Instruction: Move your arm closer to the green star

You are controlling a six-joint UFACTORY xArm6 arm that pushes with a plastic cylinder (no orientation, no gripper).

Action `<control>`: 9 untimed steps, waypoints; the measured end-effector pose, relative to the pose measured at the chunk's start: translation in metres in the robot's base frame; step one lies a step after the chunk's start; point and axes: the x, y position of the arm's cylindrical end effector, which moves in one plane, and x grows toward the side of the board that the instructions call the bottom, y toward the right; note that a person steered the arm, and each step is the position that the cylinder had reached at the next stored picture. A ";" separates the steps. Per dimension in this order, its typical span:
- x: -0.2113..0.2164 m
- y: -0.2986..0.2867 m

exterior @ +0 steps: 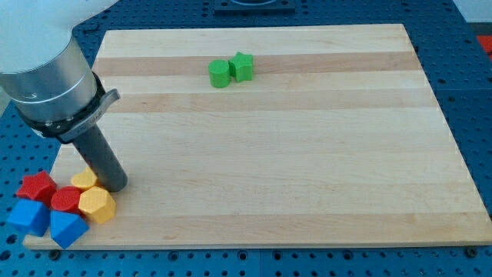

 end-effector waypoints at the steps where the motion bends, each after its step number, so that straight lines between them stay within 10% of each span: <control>1: 0.000 -0.010; 6: -0.037 0.097; 9: -0.142 0.219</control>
